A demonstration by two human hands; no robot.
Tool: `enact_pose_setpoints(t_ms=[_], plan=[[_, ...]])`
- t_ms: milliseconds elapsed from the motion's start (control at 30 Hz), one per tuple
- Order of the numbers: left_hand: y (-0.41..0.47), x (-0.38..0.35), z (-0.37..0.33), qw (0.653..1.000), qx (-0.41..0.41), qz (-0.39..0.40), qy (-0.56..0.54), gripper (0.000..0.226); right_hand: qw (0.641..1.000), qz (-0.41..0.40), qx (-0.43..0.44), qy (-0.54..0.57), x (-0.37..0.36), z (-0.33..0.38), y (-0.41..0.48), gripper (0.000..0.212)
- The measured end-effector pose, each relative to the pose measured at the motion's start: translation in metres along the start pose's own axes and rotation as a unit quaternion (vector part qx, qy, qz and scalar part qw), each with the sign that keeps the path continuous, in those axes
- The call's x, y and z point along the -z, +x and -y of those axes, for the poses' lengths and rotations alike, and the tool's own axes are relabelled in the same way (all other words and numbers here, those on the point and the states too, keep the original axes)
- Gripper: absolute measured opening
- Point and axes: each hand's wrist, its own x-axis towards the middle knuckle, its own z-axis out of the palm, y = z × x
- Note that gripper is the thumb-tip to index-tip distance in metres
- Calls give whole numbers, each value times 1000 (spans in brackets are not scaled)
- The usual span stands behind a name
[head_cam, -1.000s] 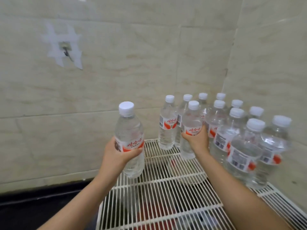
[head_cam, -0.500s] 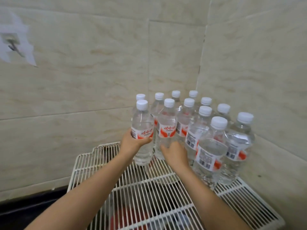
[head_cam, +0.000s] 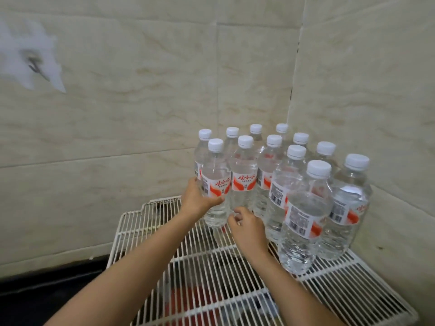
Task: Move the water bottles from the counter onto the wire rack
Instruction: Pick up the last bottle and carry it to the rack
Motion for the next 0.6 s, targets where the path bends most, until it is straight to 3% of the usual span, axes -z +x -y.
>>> enact_pose_setpoints(t_ms=[100, 200, 333, 600], plan=[[-15, 25, 18, 998, 7, -24, 66, 90, 998, 24, 51, -19, 0, 2, -3, 29], [-38, 82, 48, 992, 22, -66, 108, 80, 990, 61, 110, -59, -11, 14, -8, 27], [-90, 176, 87, 975, 78, -147, 148, 74, 950, 186, 210, -134, -50, 60, -11, 34], [-279, 345, 153, 887, 210, -358, 202, 68, 897, 288, 316, -108, -166, 196, -102, 38]])
